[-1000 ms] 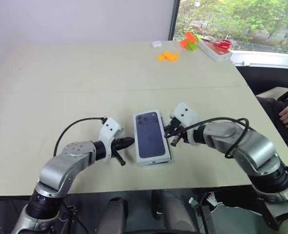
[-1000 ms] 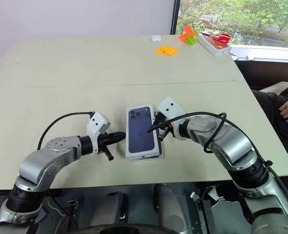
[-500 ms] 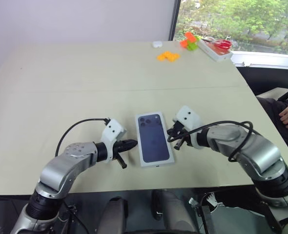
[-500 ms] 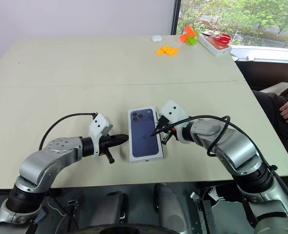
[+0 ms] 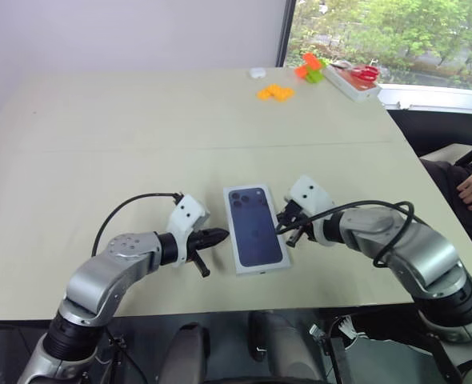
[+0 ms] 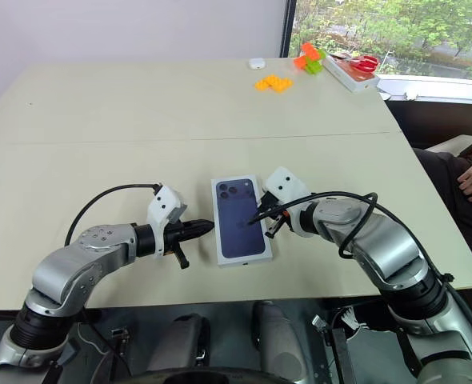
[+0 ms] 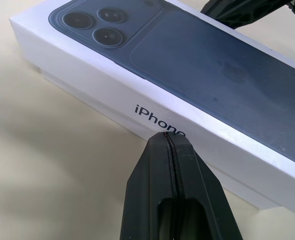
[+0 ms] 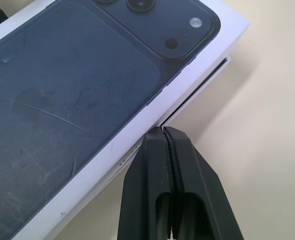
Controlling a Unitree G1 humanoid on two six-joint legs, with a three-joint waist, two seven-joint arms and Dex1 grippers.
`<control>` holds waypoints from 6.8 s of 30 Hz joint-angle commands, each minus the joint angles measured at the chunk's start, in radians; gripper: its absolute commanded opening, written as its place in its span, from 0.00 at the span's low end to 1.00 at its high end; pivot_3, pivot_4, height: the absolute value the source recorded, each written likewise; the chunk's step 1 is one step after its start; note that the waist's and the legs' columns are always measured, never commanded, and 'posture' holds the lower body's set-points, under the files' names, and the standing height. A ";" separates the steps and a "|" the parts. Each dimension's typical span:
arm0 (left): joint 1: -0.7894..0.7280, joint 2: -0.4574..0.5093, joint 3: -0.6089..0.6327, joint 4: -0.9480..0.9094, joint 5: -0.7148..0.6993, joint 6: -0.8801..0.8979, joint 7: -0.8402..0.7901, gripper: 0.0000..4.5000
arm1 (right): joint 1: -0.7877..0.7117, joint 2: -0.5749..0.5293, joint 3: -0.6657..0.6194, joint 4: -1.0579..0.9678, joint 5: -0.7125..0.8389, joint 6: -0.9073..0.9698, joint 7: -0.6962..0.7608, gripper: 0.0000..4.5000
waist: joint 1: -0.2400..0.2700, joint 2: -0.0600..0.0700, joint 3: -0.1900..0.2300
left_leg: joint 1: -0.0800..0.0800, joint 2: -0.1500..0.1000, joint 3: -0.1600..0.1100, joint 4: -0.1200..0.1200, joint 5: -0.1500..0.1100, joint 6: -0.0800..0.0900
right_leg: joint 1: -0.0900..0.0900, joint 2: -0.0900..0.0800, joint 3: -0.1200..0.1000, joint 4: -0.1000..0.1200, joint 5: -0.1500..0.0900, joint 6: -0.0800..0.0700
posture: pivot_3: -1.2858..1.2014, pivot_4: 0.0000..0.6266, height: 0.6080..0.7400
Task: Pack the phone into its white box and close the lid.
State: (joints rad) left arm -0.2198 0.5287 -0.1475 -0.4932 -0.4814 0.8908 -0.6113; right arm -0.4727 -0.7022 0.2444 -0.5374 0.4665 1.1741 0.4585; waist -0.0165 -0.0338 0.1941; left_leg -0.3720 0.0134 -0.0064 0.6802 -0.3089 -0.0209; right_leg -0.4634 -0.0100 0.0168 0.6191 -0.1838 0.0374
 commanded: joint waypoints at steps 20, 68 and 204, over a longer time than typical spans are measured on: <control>-0.007 -0.034 -0.014 -0.014 0.016 -0.044 0.003 0.00 | -0.004 0.043 0.026 -0.036 -0.010 -0.006 0.037 0.01 | 0.000 0.000 0.000 | 0.000 0.000 0.000 0.001 0.000 0.000 | 0.000 0.000 0.000 0.000 0.000 0.000 | 0.52 0.24 0.90; -0.018 -0.063 -0.023 0.011 0.049 -0.048 -0.004 0.00 | 0.020 0.043 -0.006 -0.022 -0.047 0.007 0.051 0.01 | 0.001 0.000 0.000 | 0.000 0.000 0.000 0.001 0.000 0.000 | 0.000 0.000 0.000 0.000 0.000 0.000 | 0.52 0.24 0.90; 0.174 0.141 0.642 0.274 -0.006 -0.278 -0.007 0.00 | 0.116 0.004 -0.371 0.273 -0.034 -0.458 0.208 0.01 | 0.002 0.000 -0.008 | 0.016 0.001 0.002 0.001 -0.007 0.012 | 0.018 -0.002 0.001 -0.005 -0.006 0.002 | 0.52 0.24 0.90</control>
State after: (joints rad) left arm -0.0551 0.6573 0.4422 -0.1906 -0.4704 0.6437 -0.6091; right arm -0.3349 -0.6965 -0.1044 -0.2665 0.4160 0.7515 0.6391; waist -0.0145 -0.0340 0.1858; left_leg -0.3558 0.0146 -0.0044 0.6816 -0.3164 -0.0087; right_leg -0.4454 -0.0118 0.0179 0.6142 -0.1901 0.0392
